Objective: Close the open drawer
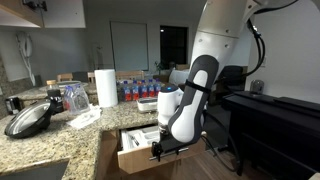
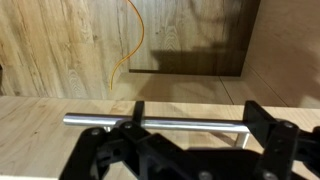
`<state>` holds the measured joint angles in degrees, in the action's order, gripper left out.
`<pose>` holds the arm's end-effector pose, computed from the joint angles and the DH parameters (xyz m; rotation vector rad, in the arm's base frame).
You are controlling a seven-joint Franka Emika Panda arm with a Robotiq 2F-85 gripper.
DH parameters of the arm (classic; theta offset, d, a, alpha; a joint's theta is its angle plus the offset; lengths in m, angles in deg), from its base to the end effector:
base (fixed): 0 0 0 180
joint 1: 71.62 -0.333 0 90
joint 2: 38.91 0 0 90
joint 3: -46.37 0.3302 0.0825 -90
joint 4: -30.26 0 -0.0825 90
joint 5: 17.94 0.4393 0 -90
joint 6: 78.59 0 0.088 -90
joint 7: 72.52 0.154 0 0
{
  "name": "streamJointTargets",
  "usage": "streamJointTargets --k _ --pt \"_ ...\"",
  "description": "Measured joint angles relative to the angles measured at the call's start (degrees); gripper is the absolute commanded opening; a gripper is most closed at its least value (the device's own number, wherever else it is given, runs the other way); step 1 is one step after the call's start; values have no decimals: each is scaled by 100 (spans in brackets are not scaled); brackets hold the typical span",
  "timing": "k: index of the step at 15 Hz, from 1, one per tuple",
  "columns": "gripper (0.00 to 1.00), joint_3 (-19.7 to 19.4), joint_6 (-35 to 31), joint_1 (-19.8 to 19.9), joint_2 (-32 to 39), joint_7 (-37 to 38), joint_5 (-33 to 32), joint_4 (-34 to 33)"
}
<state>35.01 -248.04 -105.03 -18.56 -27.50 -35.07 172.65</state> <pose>0.4666 0.1953 0.0781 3.0730 -0.1440 0.2643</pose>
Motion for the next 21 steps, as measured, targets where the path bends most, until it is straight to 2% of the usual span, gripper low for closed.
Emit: streamJointTargets --k 8,13,16,21 --pt "100 -1093 -503 -966 307 317 -171 -16" --pt "100 -1558 -510 -1478 478 318 -171 -91" --pt "100 -1728 -501 -1640 555 303 -172 -169" --pt "100 -1860 -224 -1644 572 -4 -280 -393"
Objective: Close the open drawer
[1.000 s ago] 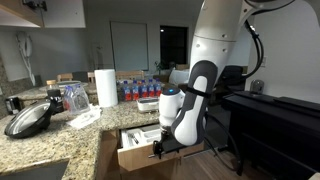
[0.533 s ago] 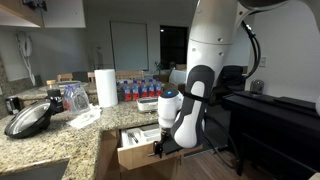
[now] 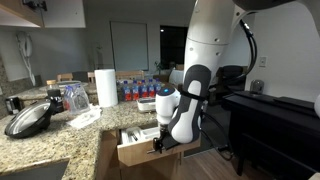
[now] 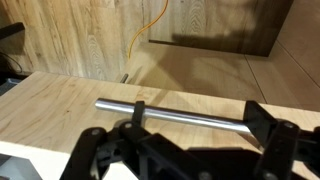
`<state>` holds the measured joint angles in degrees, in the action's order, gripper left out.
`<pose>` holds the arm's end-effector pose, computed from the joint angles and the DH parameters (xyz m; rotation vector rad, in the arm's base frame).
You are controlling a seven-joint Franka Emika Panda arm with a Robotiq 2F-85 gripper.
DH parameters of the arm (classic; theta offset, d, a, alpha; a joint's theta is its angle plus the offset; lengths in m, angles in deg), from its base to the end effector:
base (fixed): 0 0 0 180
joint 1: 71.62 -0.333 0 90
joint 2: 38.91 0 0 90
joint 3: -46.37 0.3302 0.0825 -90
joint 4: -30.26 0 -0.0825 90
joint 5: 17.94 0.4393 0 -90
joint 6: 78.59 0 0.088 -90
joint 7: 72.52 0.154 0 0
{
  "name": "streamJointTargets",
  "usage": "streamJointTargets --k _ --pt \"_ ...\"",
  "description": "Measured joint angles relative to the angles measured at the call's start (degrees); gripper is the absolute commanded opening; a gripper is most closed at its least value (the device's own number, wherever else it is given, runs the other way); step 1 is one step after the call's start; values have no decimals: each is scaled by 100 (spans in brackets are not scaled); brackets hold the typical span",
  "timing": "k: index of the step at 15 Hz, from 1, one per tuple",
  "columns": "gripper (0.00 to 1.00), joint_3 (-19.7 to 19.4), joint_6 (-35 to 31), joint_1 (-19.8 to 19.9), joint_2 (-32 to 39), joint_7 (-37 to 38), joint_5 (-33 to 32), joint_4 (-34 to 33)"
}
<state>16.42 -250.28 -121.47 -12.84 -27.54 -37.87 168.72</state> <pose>0.5059 0.1721 0.0789 2.9417 -0.0468 0.4165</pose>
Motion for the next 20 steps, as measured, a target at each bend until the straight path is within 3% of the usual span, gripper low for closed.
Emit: streamJointTargets --k 7,15,20 --pt "100 -104 832 244 -21 -789 -107 -663" --pt "100 838 1847 1265 -12 -1565 -229 -1355" --pt "100 1295 1933 1786 -10 -1572 -414 -1607"
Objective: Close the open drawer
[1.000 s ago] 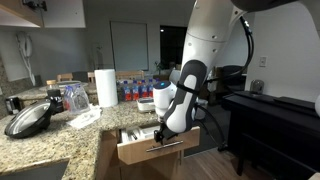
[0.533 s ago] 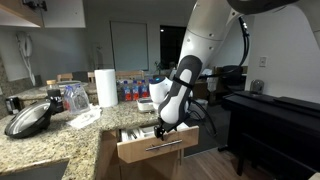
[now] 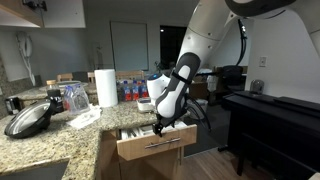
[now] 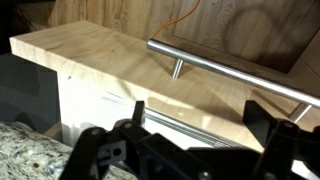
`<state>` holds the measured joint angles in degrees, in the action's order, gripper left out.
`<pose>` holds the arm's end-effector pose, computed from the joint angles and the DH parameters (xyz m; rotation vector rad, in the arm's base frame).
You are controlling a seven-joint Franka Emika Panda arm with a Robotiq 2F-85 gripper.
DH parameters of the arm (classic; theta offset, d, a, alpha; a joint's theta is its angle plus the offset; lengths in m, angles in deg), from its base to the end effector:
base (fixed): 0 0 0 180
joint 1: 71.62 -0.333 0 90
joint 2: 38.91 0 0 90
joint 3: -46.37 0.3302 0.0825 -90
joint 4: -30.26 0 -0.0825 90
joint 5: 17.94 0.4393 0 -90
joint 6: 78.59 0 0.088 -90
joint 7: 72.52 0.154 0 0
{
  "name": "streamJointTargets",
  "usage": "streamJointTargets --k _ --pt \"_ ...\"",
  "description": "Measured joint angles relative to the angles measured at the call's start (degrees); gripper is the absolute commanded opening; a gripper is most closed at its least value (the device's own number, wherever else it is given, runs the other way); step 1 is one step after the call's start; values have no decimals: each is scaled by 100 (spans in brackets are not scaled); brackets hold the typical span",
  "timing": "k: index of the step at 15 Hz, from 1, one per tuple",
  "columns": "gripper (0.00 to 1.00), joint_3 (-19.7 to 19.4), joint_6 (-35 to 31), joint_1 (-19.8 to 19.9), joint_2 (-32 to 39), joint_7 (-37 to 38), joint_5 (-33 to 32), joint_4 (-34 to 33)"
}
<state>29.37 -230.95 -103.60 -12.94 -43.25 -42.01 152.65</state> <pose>0.6021 0.1547 0.1273 2.8359 0.2159 0.2703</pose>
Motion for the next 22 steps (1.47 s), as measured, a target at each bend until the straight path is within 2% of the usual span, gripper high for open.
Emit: streamJointTargets --k 9,12,15,18,22 --pt "100 313 -21 292 337 614 -34 -597" --pt "100 409 -98 247 375 882 -36 -564" --pt "100 396 -557 49 273 1447 -247 -307" --pt "100 165 -1220 -305 29 2230 -581 162" --pt "100 -577 -2053 -974 -56 3341 -972 640"
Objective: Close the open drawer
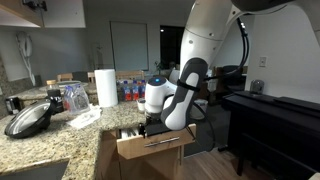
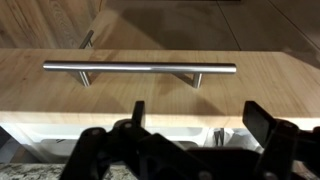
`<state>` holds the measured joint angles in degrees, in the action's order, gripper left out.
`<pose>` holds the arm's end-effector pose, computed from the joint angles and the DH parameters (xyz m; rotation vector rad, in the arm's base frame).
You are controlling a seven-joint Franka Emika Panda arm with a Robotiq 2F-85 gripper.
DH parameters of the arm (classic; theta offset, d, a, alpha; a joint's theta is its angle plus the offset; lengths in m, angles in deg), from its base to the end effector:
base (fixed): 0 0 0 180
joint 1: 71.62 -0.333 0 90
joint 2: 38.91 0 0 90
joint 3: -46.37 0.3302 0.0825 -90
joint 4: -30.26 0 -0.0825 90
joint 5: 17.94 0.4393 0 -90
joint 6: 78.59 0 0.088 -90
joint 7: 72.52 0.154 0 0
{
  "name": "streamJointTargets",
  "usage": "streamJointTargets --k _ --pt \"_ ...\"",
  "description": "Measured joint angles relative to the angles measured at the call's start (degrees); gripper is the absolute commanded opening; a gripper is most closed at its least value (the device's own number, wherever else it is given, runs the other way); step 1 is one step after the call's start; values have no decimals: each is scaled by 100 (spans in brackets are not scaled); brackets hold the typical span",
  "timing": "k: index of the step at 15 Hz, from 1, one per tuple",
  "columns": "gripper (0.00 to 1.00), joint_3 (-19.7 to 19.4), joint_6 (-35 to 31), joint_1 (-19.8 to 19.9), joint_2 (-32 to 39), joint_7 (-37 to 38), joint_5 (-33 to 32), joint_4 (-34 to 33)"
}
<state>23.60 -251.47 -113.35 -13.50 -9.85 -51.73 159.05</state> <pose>0.5686 0.2222 0.1286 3.0102 -0.1852 0.6761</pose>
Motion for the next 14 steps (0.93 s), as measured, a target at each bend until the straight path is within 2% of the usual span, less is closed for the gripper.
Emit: streamJointTargets --k 3,6,10,14 --pt "100 -480 -336 -399 24 412 -75 206" --pt "100 -661 -354 -558 97 448 -75 274" --pt "100 -569 -354 -461 274 448 -43 275" --pt "100 -314 -352 -31 395 425 -36 251"
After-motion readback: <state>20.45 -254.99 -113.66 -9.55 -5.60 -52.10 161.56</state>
